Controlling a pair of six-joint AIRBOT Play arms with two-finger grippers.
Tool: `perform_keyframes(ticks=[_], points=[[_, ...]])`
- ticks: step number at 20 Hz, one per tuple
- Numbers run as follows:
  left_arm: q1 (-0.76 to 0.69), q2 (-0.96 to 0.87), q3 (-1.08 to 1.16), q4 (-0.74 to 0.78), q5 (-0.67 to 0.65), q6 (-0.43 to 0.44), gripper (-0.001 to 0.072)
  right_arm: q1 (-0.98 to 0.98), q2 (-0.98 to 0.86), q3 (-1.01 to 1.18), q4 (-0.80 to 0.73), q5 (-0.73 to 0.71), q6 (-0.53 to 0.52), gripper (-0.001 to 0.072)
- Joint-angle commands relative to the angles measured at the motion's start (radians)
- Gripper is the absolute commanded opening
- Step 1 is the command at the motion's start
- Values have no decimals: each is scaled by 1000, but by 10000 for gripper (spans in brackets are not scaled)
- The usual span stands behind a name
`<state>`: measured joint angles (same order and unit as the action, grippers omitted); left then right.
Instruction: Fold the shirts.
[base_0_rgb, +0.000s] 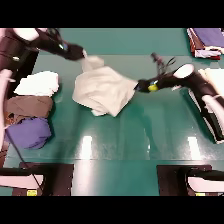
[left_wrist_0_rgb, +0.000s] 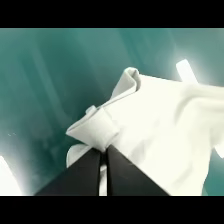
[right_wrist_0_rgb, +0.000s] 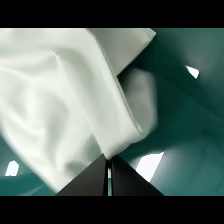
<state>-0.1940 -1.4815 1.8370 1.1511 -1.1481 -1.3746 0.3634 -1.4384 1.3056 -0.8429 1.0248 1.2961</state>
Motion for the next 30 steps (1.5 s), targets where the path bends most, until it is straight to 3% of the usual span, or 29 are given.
perform_keyframes(ticks=[1, 6, 10, 13, 17, 21, 24, 27, 30], points=[[0, 167, 92, 48, -23, -6, 27, -84, 195, 138, -119, 159, 6, 17], [0, 406, 106, 47, -6, -9, 27, -196, 428, 324, -130, 252, 5, 17], [0, 555, 106, 47, 89, -37, 26, -299, 550, 438, -159, 288, 5, 17], [0, 634, 106, 46, 199, -69, 26, -396, 600, 518, -160, 328, 5, 17], [0, 637, 136, 54, 222, -66, 26, -500, 573, 634, -153, 414, 25, 17], [0, 512, 135, 163, 204, -66, 26, -429, 406, 713, -154, 484, 90, 17], [0, 322, 135, 225, 154, -69, 26, -276, 259, 622, -220, 462, 117, 17], [7, 74, 136, 229, 95, -69, 26, -164, 94, 502, -385, 386, 124, 17], [29, -156, 135, 225, 92, -85, 27, -148, -60, 421, -388, 245, 124, 17]])
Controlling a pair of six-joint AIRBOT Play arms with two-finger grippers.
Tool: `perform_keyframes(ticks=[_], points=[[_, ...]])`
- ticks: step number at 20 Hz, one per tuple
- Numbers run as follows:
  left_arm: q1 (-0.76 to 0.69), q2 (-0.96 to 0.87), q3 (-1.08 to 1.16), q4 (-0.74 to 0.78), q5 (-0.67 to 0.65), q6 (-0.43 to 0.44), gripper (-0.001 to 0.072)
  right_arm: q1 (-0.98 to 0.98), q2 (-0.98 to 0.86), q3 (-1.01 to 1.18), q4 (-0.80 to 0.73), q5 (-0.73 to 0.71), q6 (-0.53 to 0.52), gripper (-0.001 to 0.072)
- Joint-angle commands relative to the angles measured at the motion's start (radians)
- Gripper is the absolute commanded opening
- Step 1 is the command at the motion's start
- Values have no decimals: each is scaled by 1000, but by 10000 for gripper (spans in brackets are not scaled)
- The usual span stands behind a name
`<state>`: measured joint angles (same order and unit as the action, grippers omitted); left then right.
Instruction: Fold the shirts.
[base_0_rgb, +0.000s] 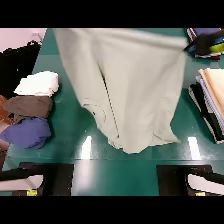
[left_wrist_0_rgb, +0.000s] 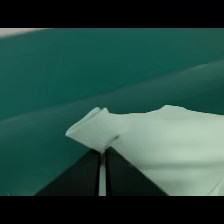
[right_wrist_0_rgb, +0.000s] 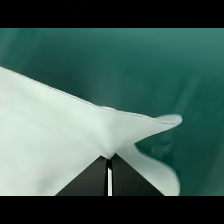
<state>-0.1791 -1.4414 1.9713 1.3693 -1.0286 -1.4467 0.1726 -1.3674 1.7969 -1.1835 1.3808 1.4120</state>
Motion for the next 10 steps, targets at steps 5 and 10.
perform_keyframes(ticks=[5, 10], points=[[28, -418, 1, 6, 11, -20, 28, 42, -306, -89, -38, -240, 8, 17], [28, -449, 2, -34, 10, -50, 518, 42, -350, -89, -38, -249, 9, 19]])
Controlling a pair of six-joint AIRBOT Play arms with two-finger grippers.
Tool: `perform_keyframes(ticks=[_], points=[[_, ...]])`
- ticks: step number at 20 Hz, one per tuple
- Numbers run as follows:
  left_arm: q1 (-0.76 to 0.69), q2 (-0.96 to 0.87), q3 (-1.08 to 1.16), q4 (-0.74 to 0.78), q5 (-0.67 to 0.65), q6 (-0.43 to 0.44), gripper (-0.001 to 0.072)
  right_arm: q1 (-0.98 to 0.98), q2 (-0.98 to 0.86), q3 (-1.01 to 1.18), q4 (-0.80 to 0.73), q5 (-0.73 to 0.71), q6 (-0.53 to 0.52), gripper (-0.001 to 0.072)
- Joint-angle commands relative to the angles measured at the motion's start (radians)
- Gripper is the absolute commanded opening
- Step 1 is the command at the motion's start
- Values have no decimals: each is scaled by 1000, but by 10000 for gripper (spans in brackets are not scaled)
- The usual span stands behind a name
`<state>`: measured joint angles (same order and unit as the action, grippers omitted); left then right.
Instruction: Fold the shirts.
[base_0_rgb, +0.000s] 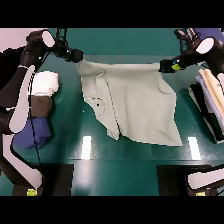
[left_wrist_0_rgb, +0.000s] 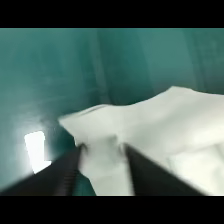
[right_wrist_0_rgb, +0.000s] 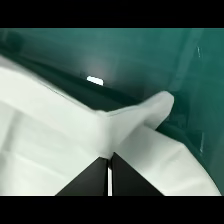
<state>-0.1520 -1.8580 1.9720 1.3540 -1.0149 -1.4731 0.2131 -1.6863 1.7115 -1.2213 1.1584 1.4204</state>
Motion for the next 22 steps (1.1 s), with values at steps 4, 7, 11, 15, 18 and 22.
perform_keyframes(ticks=[4, 7, 11, 15, 18, 22], points=[[1, -29, 49, -19, -195, -38, 529, -17, -30, 58, -1, 61, 1, 451], [-2, 21, 36, -24, -380, -38, 528, -56, 27, 68, -2, 188, -8, 449], [-47, 154, -164, -115, -399, -39, 528, -114, 234, -142, -2, 182, -21, 449], [-191, 356, -543, -159, -274, -68, 528, -155, 440, -371, -2, 171, -40, 449], [-297, 502, -821, -182, -202, -152, 529, -179, 553, -489, -1, 134, -58, 449], [-352, 662, -1070, -367, -91, -218, 529, -192, 662, -593, -1, 91, -61, 449]])
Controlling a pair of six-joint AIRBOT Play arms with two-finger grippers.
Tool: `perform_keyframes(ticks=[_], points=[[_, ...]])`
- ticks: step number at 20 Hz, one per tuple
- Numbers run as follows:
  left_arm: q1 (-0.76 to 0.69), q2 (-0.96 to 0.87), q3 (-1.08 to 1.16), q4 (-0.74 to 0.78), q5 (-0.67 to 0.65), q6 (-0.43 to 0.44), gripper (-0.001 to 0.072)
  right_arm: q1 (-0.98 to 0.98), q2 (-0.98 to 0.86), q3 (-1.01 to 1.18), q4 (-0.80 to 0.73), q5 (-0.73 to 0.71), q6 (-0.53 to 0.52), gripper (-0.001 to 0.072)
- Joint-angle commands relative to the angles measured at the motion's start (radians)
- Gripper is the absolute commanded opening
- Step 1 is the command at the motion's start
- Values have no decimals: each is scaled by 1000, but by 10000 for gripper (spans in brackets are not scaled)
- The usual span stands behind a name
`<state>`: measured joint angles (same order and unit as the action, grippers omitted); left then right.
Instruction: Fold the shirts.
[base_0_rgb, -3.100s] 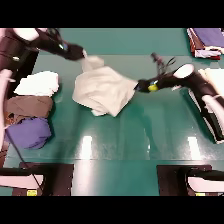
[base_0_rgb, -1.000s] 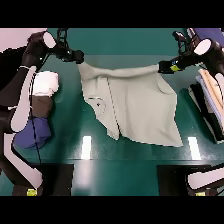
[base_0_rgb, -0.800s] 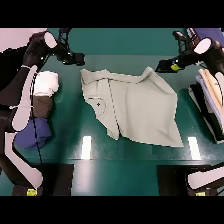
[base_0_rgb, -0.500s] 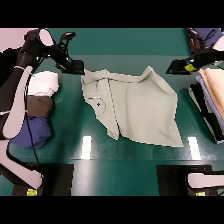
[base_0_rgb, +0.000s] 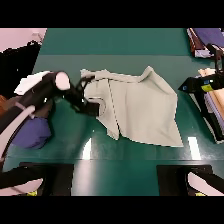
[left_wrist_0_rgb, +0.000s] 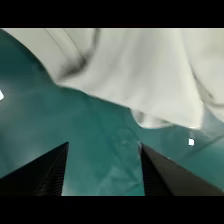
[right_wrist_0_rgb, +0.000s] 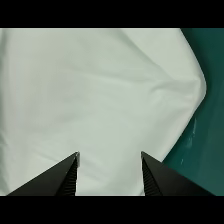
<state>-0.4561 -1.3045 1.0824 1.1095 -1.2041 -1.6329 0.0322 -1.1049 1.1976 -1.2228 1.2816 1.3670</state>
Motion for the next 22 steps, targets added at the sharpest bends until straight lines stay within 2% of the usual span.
perform_keyframes(ticks=[1, 5, 9, 12, 18, 20, 21, 22], points=[[-48, 132, -223, -179, 154, -73, 529, -11, 97, -93, 0, -37, -8, 449], [-48, 136, -331, -332, 323, -72, 529, -11, 139, -130, 1, -50, -15, 448], [-48, 135, -408, -395, 476, -73, 528, -11, 141, -130, 2, -52, -15, 448], [-48, 86, -420, -429, 512, -68, 528, -10, 141, -130, 2, -53, -15, 448], [-48, 5, -407, -635, 577, 89, 513, -9, 141, -130, 2, -50, -14, 447], [-46, 13, -374, -632, 571, 122, 91, -9, 141, -130, 2, -49, -14, 447], [-46, 19, -352, -618, 562, 130, 27, -9, 141, -131, 1, -47, -14, 447], [-39, 28, -330, -587, 534, 130, 26, -9, 141, -130, 1, -46, -14, 447]])
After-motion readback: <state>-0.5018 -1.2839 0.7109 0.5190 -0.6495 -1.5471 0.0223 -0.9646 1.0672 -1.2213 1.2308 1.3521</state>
